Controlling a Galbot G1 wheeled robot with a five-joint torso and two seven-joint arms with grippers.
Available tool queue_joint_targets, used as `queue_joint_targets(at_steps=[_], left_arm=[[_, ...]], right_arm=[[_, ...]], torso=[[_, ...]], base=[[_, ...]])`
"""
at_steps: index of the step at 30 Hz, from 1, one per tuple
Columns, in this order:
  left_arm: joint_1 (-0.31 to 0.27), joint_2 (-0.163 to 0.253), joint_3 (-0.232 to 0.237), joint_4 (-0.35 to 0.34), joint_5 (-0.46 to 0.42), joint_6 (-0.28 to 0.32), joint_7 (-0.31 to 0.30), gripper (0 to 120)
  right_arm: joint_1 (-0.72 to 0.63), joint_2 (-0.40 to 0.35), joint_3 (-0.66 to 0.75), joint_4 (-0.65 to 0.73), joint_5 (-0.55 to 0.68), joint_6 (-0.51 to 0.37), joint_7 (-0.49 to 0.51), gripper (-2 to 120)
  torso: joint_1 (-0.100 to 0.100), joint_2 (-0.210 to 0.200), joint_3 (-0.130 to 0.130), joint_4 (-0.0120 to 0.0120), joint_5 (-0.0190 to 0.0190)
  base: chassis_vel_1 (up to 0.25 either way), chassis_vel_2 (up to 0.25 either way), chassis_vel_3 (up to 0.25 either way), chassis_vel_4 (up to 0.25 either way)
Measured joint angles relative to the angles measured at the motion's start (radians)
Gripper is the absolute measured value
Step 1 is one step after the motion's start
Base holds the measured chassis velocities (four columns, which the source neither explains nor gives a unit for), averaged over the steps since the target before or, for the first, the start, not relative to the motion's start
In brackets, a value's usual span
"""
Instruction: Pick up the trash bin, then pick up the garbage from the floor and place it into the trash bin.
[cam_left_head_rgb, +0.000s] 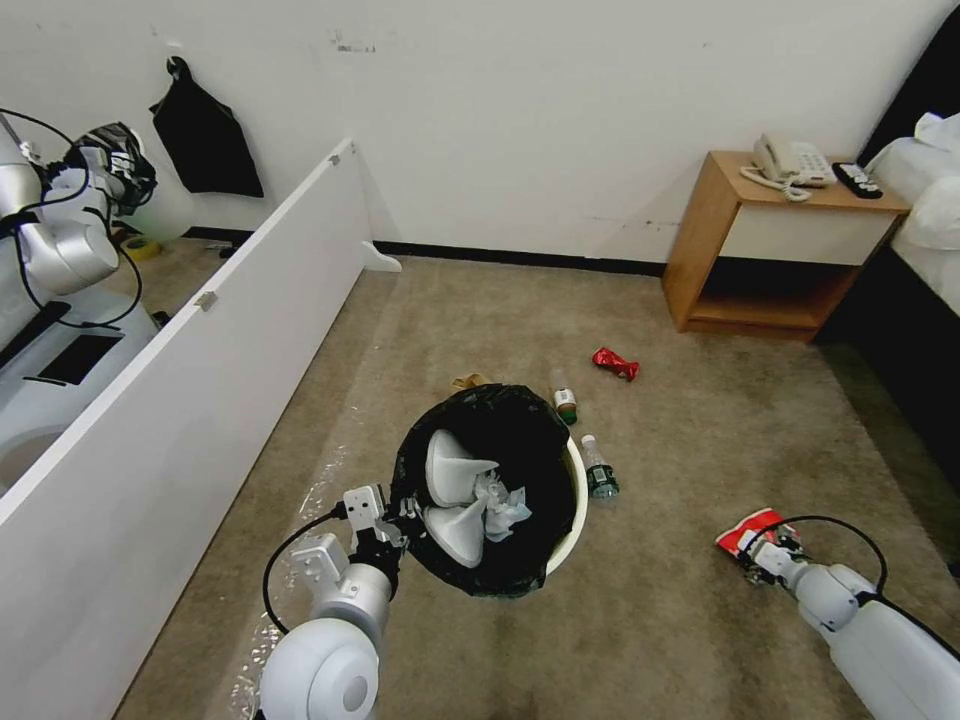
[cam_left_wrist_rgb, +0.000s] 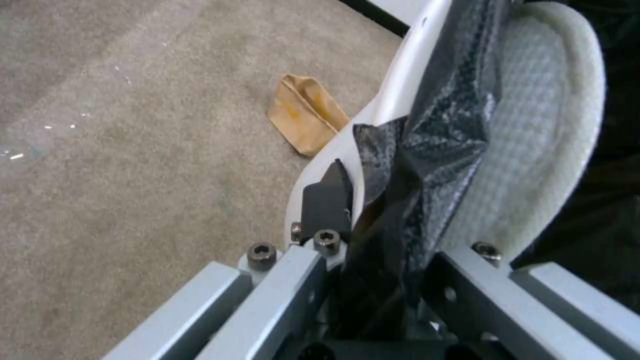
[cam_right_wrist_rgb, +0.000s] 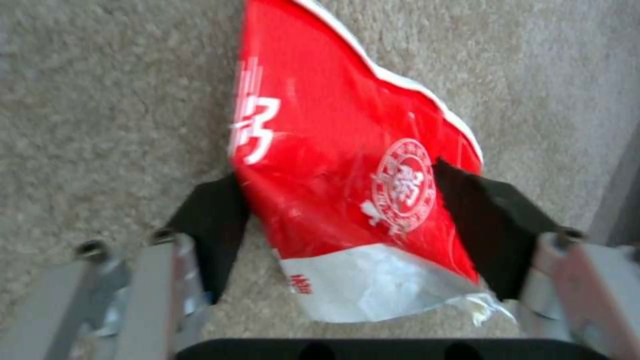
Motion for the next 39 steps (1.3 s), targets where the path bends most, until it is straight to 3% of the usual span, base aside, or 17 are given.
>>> queue_joint_targets(at_steps=[4,6,10,14,16,18,31,35,39], left_arm=[[-0.004,-0.001,0.001,0.007,-0.003,0.000,0.000,1],[-0.005,-0.001,0.001,0.008,-0.004,0.000,0.000,1],[-0.012,0.005,-0.001,0.013,-0.016,-0.001,0.000,1],[-0.015,0.007,-0.001,0.016,-0.021,-0.001,0.000,1],[-0.017,0.009,0.000,0.017,-0.025,-0.001,-0.001,1],[-0.017,0.011,0.000,0.017,-0.025,-0.001,-0.001,1],[-0.015,0.027,0.009,0.017,-0.033,-0.001,-0.003,1],[-0.010,0.029,0.012,0.017,-0.031,0.000,-0.003,1],[-0.004,0.031,0.019,0.018,-0.028,0.001,-0.003,1]], right_arm=[[0.015,0.012,-0.017,-0.018,0.005,0.001,-0.002,50],[0.016,0.013,-0.019,-0.020,0.005,0.001,-0.002,48],[0.023,0.021,-0.029,-0.031,0.010,-0.001,-0.002,28],[0.023,0.023,-0.032,-0.032,0.015,-0.005,-0.002,19],[0.022,0.024,-0.033,-0.033,0.018,-0.011,0.003,5],[0.020,0.024,-0.033,-0.033,0.020,-0.013,0.003,2],[-0.039,-0.004,-0.011,0.036,0.060,-0.035,0.010,0],[-0.091,-0.042,0.021,0.101,0.087,-0.051,0.009,0],[-0.148,-0.095,0.064,0.182,0.121,-0.063,0.010,0]], torso=[[0.000,0.000,0.000,-0.0003,0.0002],[0.000,0.000,0.000,-0.0001,0.0004],[0.000,0.000,0.000,0.0003,0.0015],[0.000,0.000,0.000,0.0004,0.0024],[0.000,-0.001,0.001,0.0031,0.0046],[0.000,-0.001,0.001,0.0021,0.0034],[0.000,-0.001,0.001,0.0019,0.0041],[0.000,-0.001,0.001,0.0005,0.0035],[0.000,-0.001,0.001,0.0006,0.0029]], base=[[0.000,0.000,0.000,0.000],[0.000,0.000,0.000,0.000],[0.000,0.000,0.000,0.000],[0.000,0.000,0.000,0.000],[0.000,0.000,0.000,0.000],[0.000,0.000,0.000,0.000],[0.000,0.000,0.000,0.000],[0.000,0.000,0.000,0.000],[0.000,0.000,0.000,0.000]])
